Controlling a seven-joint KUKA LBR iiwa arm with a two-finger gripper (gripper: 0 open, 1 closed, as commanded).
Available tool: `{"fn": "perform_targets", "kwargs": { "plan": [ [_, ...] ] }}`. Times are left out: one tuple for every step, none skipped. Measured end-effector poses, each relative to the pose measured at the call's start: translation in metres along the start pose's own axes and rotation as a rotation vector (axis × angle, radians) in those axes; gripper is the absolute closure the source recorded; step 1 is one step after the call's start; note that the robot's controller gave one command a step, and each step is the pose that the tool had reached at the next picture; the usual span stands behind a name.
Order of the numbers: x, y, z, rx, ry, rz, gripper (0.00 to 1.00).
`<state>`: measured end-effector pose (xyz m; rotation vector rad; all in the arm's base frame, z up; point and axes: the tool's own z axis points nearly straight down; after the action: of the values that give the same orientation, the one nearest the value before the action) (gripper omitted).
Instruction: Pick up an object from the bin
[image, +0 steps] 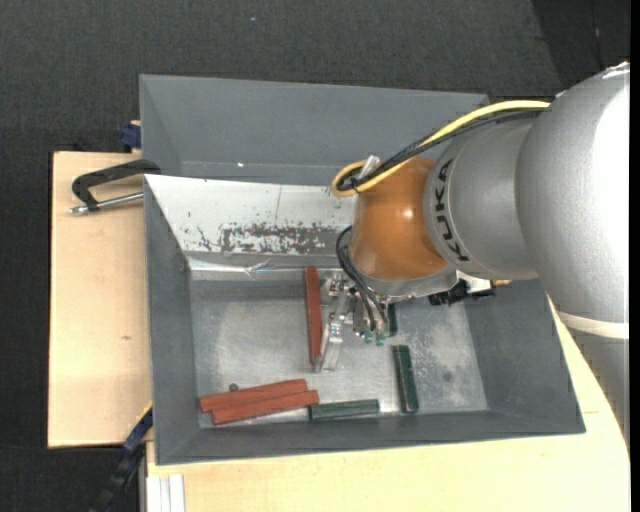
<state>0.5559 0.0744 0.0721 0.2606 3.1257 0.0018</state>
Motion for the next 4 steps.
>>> {"fn": "perform_targets", "kwargs": {
  "plan": [
    [-0.026,0.022,0.001,0.002,0.005,-0.146,0.00],
    [-0.009,0.002,-0.003,-0.002,0.000,-0.418,0.00],
    [-0.002,-0.009,-0.002,0.000,0.005,-0.520,0.00],
    [0.034,0.053,0.001,-0.001,0.005,-0.277,1.00]
  ]
}}
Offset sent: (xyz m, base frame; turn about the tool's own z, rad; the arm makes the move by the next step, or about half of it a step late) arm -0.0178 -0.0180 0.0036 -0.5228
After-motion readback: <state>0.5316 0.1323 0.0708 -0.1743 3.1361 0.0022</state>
